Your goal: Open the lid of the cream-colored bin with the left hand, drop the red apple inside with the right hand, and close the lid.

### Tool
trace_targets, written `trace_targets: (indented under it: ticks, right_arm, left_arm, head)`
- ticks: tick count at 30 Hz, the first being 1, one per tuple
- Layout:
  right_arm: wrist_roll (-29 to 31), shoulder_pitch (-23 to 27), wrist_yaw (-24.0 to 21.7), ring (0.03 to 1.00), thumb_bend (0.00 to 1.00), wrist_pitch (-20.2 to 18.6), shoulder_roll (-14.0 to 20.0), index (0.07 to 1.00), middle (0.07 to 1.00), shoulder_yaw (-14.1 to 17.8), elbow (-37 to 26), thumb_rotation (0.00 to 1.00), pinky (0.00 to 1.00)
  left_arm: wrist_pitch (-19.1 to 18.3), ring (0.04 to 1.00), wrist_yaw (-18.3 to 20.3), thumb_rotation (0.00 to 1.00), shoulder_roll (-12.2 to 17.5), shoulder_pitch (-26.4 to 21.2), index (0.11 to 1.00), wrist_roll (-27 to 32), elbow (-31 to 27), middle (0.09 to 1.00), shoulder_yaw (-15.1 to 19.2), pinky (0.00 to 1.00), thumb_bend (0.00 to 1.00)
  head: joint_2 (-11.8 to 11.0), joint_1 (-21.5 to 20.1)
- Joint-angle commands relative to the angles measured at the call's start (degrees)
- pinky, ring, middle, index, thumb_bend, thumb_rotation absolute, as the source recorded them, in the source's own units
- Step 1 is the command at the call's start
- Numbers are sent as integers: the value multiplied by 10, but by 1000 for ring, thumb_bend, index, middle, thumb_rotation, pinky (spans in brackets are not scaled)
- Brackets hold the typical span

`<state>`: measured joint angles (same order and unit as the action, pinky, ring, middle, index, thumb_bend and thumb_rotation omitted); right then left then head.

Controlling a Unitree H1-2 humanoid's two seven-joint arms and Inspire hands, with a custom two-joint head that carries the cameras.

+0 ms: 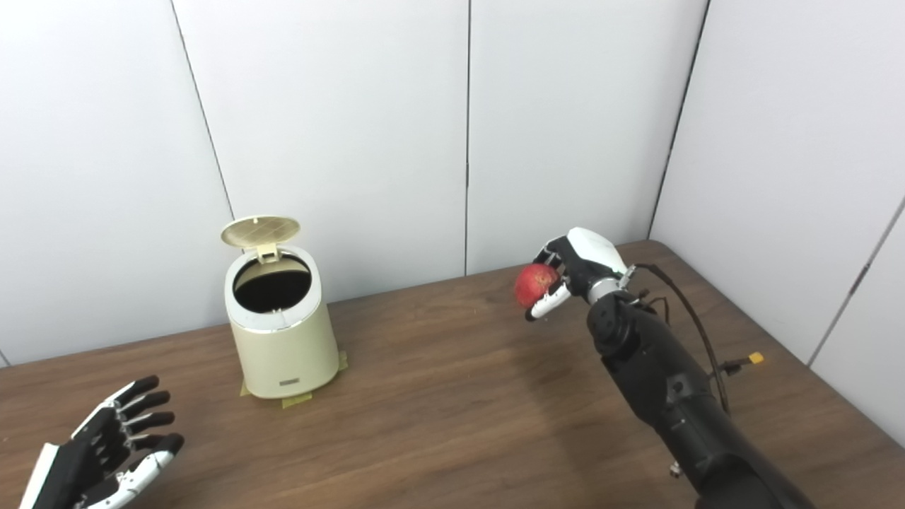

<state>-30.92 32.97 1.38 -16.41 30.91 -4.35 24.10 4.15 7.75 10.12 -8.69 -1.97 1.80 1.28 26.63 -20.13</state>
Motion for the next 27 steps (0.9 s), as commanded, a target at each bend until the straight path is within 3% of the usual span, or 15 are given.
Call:
trace_targets:
  ticks: [1, 4, 9, 13, 16, 22, 27]
  right_arm:
    - [7, 37, 12, 394, 516, -1, 4, 525, 479, 14, -45, 0, 347]
    - [19, 39, -1, 412, 519, -5, -6, 511, 483, 17, -89, 0, 376]
    - [33, 35, -17, 386, 513, -14, -29, 540, 491, 12, -151, 0, 326]
    - [39, 28, -27, 392, 515, -21, -61, 536, 483, 7, -208, 0, 317]
    - [44, 26, -31, 381, 513, -48, -98, 541, 482, 7, -246, 0, 301]
    - [66, 33, -30, 371, 511, -42, -157, 547, 476, 4, -274, 0, 284]
    - [55, 47, -33, 378, 512, -53, -190, 545, 477, -19, -278, 0, 291]
  left_arm:
    - [20, 723, -2, 94, 6, -17, 841, -1, -6, 797, -2, 635, 569]
    - [8, 727, -6, 115, 1, -17, 838, -4, -10, 796, -3, 644, 574]
    - [-5, 757, -13, 133, -12, -16, 840, -5, -12, 803, -6, 697, 615]
    - [4, 747, -18, 197, -23, -17, 830, -9, -1, 793, -11, 685, 681]
    - [20, 739, -19, 205, -29, -19, 831, -7, 11, 795, -14, 658, 693]
    - [32, 724, -27, 213, -43, -18, 825, -12, 16, 794, -19, 629, 707]
    - [25, 734, -33, 223, -48, -16, 833, -22, 9, 799, -26, 633, 713]
  head:
    - [-1, 10]
    - [-3, 29]
    - [-6, 62]
    - [-10, 101]
    - [-13, 128]
    - [-12, 160]
    - [-11, 171]
